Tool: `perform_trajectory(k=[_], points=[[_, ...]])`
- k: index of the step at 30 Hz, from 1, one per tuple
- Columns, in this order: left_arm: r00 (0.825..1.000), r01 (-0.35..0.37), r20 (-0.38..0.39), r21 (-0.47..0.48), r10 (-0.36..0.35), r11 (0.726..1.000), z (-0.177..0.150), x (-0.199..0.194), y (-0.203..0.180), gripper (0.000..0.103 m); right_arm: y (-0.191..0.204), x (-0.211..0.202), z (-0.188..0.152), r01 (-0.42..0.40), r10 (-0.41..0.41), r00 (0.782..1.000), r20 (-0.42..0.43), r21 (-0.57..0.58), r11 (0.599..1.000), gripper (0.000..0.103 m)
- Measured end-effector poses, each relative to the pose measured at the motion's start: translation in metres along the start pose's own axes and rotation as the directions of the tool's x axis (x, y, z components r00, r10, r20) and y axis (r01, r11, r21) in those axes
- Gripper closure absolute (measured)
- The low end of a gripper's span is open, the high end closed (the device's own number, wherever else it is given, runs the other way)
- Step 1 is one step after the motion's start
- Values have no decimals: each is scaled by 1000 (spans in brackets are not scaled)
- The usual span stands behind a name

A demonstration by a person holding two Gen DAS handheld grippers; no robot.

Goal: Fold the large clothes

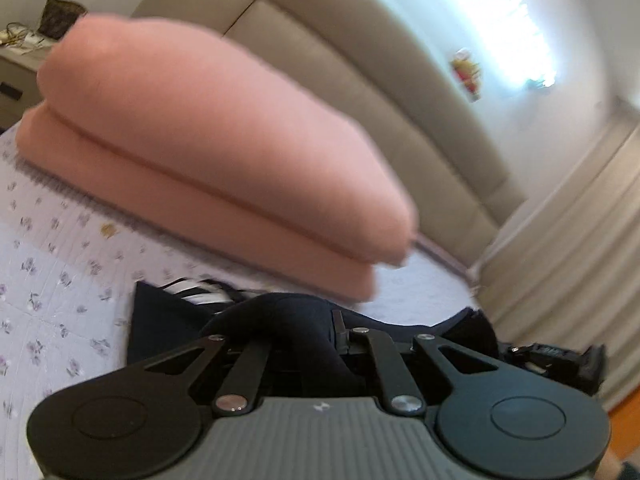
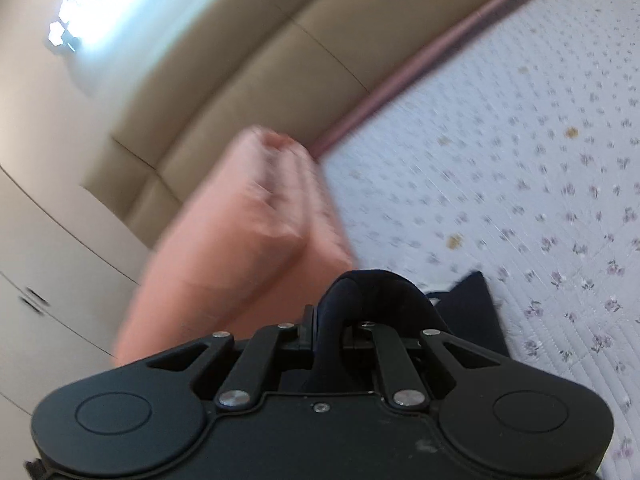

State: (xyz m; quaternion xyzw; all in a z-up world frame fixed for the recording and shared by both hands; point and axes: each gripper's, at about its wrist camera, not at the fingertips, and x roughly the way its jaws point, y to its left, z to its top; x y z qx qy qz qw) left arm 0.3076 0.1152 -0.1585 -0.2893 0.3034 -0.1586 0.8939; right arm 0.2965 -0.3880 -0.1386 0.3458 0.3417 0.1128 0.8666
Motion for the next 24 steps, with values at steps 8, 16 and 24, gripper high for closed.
perform_trajectory(k=[8,16,24], points=[[997,-49,-70,-80,44,996,-23,44,57,76,-27,56,-25,90,-95,994,-62,-70,993,72],[991,113,-121,506,-60,855,-40,-11,-9,37,21,-28,-99,34,73,984,164,-568,822,22],[952,134,-297,635,80,761,-79,95,-49,36,61,51,-169,-51,-25,996,-86,-773,633,18]])
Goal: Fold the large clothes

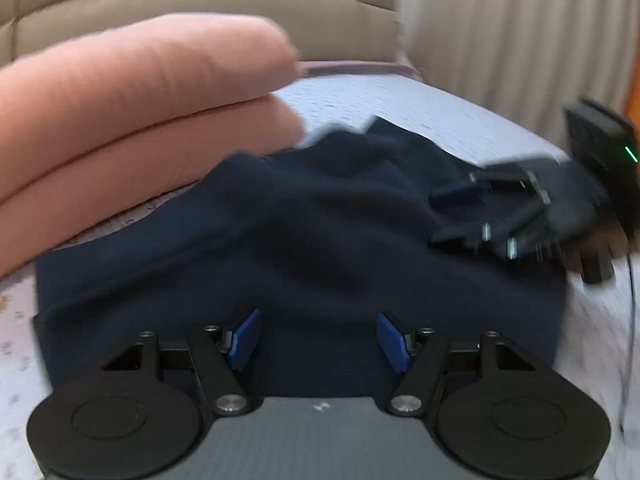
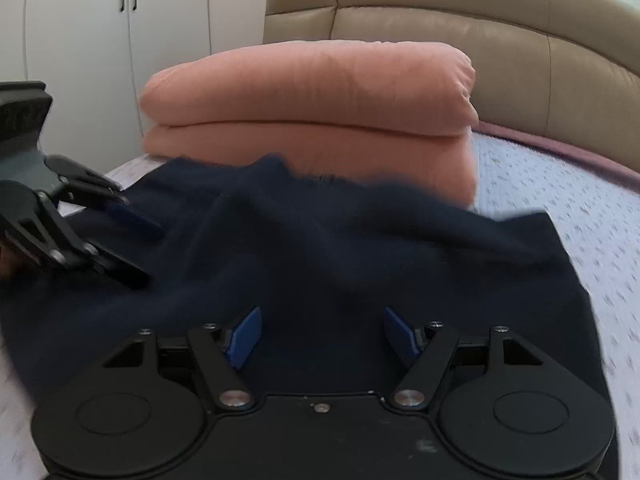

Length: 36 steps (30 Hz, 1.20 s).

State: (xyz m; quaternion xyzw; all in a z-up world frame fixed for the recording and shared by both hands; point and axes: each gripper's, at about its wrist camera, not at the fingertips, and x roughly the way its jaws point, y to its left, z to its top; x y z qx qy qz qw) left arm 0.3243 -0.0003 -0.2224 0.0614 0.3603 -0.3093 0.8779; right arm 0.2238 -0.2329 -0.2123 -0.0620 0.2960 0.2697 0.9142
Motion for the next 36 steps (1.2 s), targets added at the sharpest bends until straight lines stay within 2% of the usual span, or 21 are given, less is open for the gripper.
perform_trajectory(k=[2,5,7,8,9,10,11,13,15,16,17,18,19,22,24,26,27,29,31,33,36], points=[[996,-66,50,-20,67,998,9,19,7,35,-13,27,18,52,-51,999,-6,55,997,14],[970,-195,132,-72,203,978,12,37,26,35,-48,66,31,101,-99,995,-23,139,985,11],[917,-346,135,-198,375,917,5,34,47,17,-66,71,28,194,-196,981,-8,167,967,1],[911,-319,160,-308,379,896,-6,24,66,18,-83,68,22,197,-203,979,-4,252,947,4],[905,-284,189,-401,382,871,-17,13,80,28,-99,62,14,200,-212,977,0,337,920,5],[897,-293,184,-436,403,851,-23,6,89,36,-110,56,9,202,-223,975,10,379,903,17],[894,-318,160,-432,419,844,-27,3,95,35,-118,49,4,226,-250,968,13,388,894,41],[907,-283,159,-455,390,844,-33,-5,105,36,-125,40,-2,290,-310,951,-7,371,882,63],[912,-305,128,-422,389,854,-30,-6,103,35,-126,34,-3,280,-295,955,-13,364,889,63],[910,-330,109,-395,400,857,-25,-5,100,33,-122,32,0,295,-301,953,-33,326,898,62],[906,-364,79,-353,415,862,-18,-8,95,30,-116,30,6,316,-311,948,-61,278,907,52],[901,-392,55,-319,430,863,-12,-5,91,20,-115,29,13,326,-315,946,-83,238,915,38],[896,-418,34,-269,443,868,-3,-9,82,11,-105,22,22,314,-304,949,-83,193,929,14],[945,-311,81,-80,317,947,12,-29,54,7,-61,-16,39,146,-146,989,18,-23,989,11],[979,-192,85,73,186,979,21,-42,23,0,-28,-30,44,22,-20,1000,19,-150,988,2],[997,-74,48,159,67,984,25,-43,-3,0,2,-26,41,-155,138,986,-90,-229,961,1],[1000,-5,18,182,2,983,25,-40,-14,0,16,-17,34,-234,191,965,-181,-260,937,1],[991,119,-86,215,-102,969,15,-22,-30,0,27,2,14,-227,138,943,-303,-285,931,0],[971,135,-225,223,-83,965,-9,3,-29,0,-5,6,-5,-242,210,933,-292,-78,967,0],[981,160,-137,151,-140,975,-36,-6,-6,0,-30,-9,-23,-245,217,939,-268,-73,967,0],[988,113,-119,142,-96,983,-56,-34,9,0,-56,-34,-38,-175,148,947,-285,-70,982,0]])
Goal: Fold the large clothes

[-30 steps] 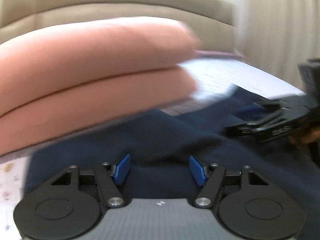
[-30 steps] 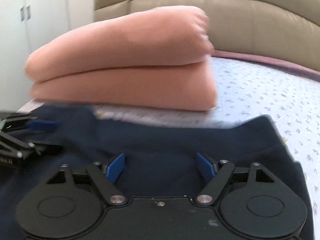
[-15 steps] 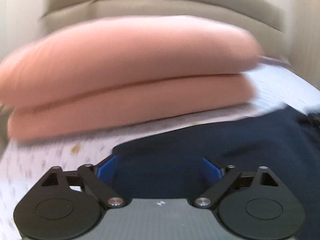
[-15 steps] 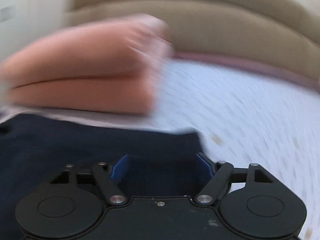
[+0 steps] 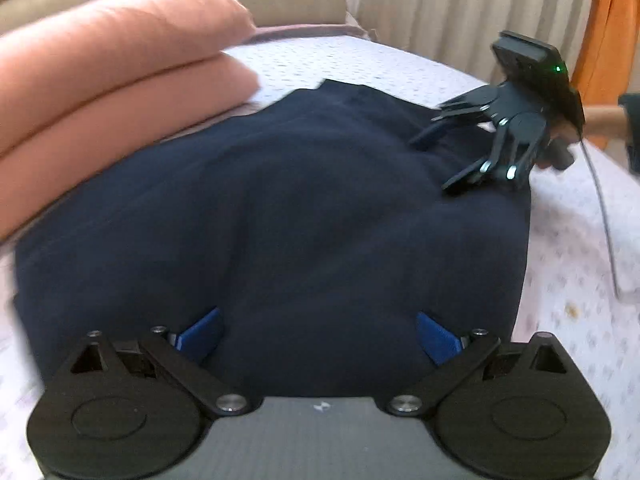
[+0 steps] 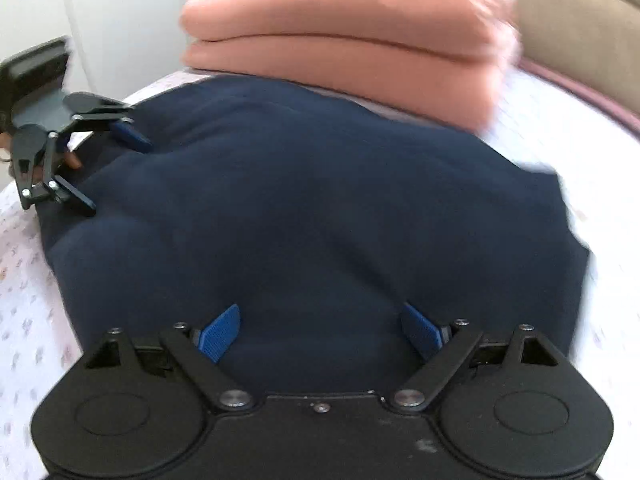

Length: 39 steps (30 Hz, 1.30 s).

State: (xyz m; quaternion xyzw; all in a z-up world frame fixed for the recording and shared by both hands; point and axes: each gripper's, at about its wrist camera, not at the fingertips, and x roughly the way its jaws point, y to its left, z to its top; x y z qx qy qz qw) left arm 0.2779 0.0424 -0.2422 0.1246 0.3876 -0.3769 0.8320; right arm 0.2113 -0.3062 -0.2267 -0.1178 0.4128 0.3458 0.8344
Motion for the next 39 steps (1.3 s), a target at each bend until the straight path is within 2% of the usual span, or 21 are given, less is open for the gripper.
perform_trajectory(k=[2,4,6,8,9,11,13,14,15,16,17,19,21,23,25,29,32,35,37,38,39], points=[[999,-15,-31,-9,14,1000,-7,-9,3,0,-12,-10,-4,36,-33,998,-50,60,998,0],[995,-80,-59,16,80,997,-2,-15,0,0,-12,-21,4,81,-71,992,-104,98,992,1],[992,-122,-35,25,123,992,11,-27,-11,2,5,-42,17,60,-58,998,-39,72,996,6],[995,-88,42,46,86,995,31,-37,-24,1,30,-57,30,-83,79,993,91,46,996,1],[996,-59,71,62,54,996,42,-37,-33,0,44,-56,36,-138,134,984,117,20,990,1],[997,-11,71,89,5,996,59,-25,-46,0,75,-37,43,-171,177,981,75,-82,982,1],[1000,-7,23,147,3,989,63,0,-60,0,104,-7,38,-126,121,992,-35,-209,970,1],[999,-21,-24,158,25,987,59,17,-62,0,111,10,28,-110,92,992,-84,-239,965,0],[996,-26,-83,152,39,988,49,33,-62,0,110,19,18,-111,93,992,-87,-225,968,0],[997,-26,-72,134,35,991,34,41,-57,0,103,22,8,-119,108,992,-67,-187,975,0],[999,-30,-11,121,32,992,23,40,-56,0,98,20,2,-119,113,992,-48,-172,978,0],[993,-117,50,159,111,980,6,27,-65,0,103,10,-9,-75,72,997,-24,-225,971,0],[986,-159,71,174,149,972,-13,16,-71,0,102,4,-18,-66,63,998,-22,-233,970,0],[979,-204,75,240,192,949,-27,10,-72,0,92,-3,-25,-68,63,998,-32,-230,971,0],[978,-207,49,145,202,968,-35,-3,-59,0,91,-9,-36,-39,32,999,-33,-256,966,0],[975,-222,20,10,222,975,-57,-29,-29,0,63,-18,-57,-20,7,996,-88,-151,988,0],[973,-232,15,6,232,973,-68,-41,-27,0,46,-27,-74,40,-57,991,-120,-141,989,0],[976,-218,2,-78,218,973,-71,-44,-21,0,39,-43,-97,117,-132,984,-118,-123,985,0],[971,-237,-5,-132,238,963,-81,-55,-19,0,46,-46,-99,187,-206,967,-149,-128,974,0],[970,-243,-33,-211,241,947,-89,-58,-14,0,43,-49,-98,217,-226,952,-206,-66,974,0],[976,-213,-18,-307,218,928,-99,-67,-7,0,38,-56,-95,224,-214,944,-251,13,974,0]])
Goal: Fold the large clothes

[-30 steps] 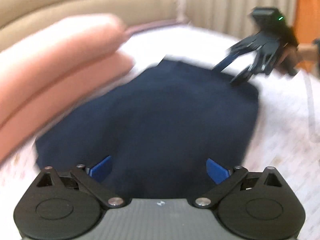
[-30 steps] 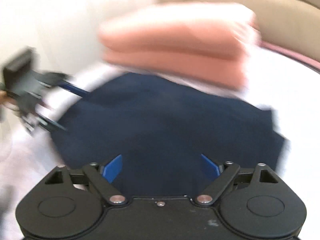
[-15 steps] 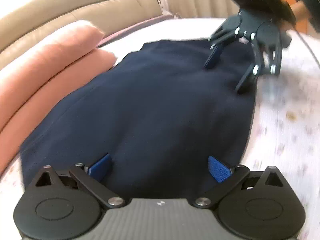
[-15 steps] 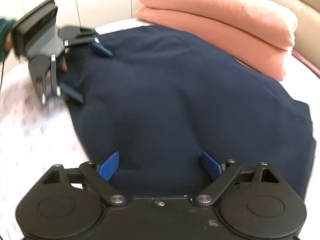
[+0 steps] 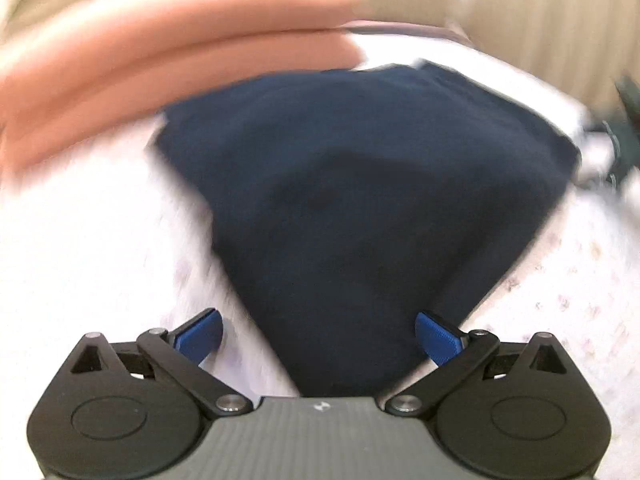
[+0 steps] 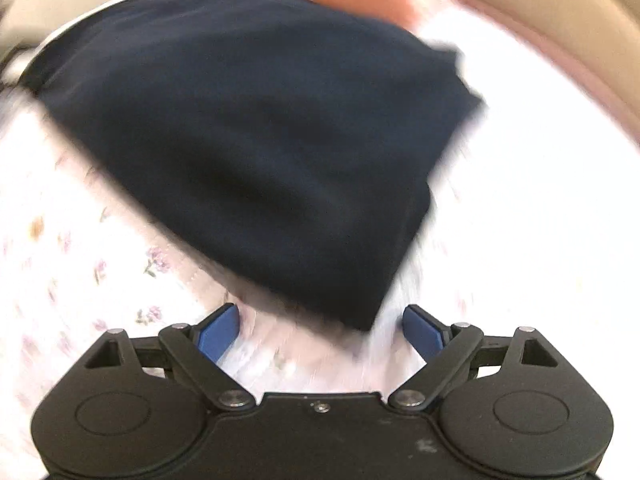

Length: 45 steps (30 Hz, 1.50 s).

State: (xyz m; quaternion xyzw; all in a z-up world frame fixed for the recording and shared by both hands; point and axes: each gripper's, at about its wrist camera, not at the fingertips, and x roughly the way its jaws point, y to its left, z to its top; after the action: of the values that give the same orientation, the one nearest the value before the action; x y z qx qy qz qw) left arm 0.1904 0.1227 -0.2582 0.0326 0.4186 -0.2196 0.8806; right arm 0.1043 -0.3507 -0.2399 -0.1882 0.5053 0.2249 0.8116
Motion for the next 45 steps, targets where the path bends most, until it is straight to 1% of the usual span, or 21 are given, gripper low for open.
perform_trajectory(k=[2,5,6,8,9,10,13,17,22,25,26,27,28,29,31,33,35,38,40,43,45], points=[[1000,7,-3,-51,-7,999,-5,-9,6,0,-1,-14,4,7,-6,1000,-22,31,999,1],[996,83,-1,-202,-85,976,2,-16,23,0,2,-50,20,9,-28,988,153,120,993,0],[990,143,27,-290,-141,946,3,-18,35,0,2,-58,30,-14,-25,978,208,183,983,0],[956,291,120,-485,-267,824,7,-9,59,0,3,-65,54,-119,14,949,314,318,940,0],[943,331,155,-540,-296,773,10,-1,69,0,6,-63,67,-179,50,939,340,359,916,0],[935,353,179,-568,-306,744,15,9,74,0,8,-59,78,-222,79,932,355,382,897,0],[926,376,195,-545,-323,749,41,33,78,0,30,-45,111,-296,134,911,390,394,870,0],[933,352,142,-535,-329,768,54,42,66,0,26,-42,121,-329,166,901,400,383,863,0],[913,397,172,-586,-371,707,33,38,53,0,34,-32,136,-320,195,909,368,317,893,0],[892,435,234,-675,-387,595,33,47,64,1,58,-16,147,-277,191,929,318,251,928,0],[884,449,255,-697,-392,559,35,52,67,3,64,-12,147,-271,190,933,306,253,929,0],[880,455,262,-704,-396,545,37,55,69,20,68,-8,147,-270,189,937,295,263,926,0],[878,453,253,-713,-406,536,39,62,69,54,72,-5,144,-270,189,939,287,276,922,0],[894,418,224,-731,-389,539,39,66,67,67,76,-4,141,-261,180,945,273,296,919,0],[905,400,233,-750,-355,527,36,64,64,77,82,3,134,-248,177,957,232,327,912,0],[909,404,257,-741,-328,537,37,54,60,80,87,6,121,-285,212,948,237,333,899,0],[918,389,261,-734,-298,556,46,42,50,81,97,4,109,-254,185,950,253,278,926,0],[940,341,242,-716,-242,609,67,26,32,82,114,0,96,-181,131,955,266,170,969,0],[955,297,230,-722,-187,625,76,15,15,82,120,-3,90,-163,117,956,269,156,974,0],[973,216,213,-702,-90,678,96,5,-18,82,117,-14,85,-190,163,955,248,88,978,0],[976,178,212,-671,-44,720,116,0,-37,82,98,-23,84,-260,228,941,249,106,960,0]])
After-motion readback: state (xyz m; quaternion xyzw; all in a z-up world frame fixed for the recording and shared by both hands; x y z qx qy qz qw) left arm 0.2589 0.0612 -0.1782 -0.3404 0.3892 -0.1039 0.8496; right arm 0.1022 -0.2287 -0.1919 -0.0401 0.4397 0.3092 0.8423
